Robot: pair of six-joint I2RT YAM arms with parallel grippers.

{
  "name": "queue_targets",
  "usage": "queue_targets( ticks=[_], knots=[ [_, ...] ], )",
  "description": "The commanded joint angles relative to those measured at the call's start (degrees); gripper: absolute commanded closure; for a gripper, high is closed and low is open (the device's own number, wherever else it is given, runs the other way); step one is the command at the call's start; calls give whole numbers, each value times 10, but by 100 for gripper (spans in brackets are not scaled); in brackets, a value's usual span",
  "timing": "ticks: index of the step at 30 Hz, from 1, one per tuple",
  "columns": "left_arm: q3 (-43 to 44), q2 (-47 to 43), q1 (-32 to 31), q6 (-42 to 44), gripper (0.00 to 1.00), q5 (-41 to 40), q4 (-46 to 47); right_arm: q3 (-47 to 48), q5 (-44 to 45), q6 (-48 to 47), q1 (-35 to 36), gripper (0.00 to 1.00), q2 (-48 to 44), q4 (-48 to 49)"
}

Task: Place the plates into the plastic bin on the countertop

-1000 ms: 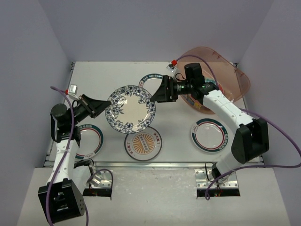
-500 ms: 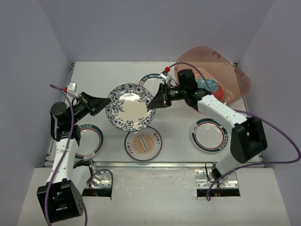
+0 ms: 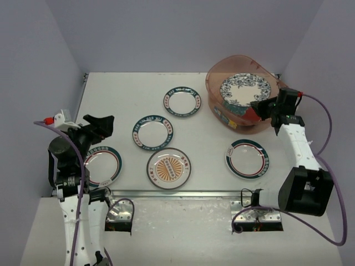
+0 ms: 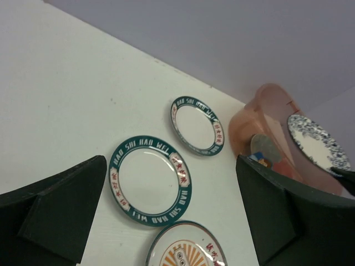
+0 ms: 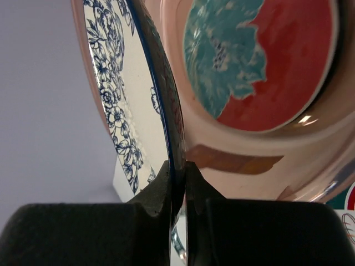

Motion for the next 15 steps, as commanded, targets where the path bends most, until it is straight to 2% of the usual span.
queue_targets(
  ticks=[1,4,12,13,15],
  knots=[
    [-28,4,-11,57,0,-6,-13,21,146,119,26,100,-20,23],
    [-30,8,-17,59,0,-2,-15,75,183,160,26,100,37,-31],
    [-38,-2,-39,59,0,1,-7,161,196,128,27,100,150,-87],
    [-38,-1,-41,59,0,0,-7,166,194,118,26,98,160,-84],
    [-38,2,-45,60,0,2,-7,177,188,99,27,86,174,-88]
  ],
)
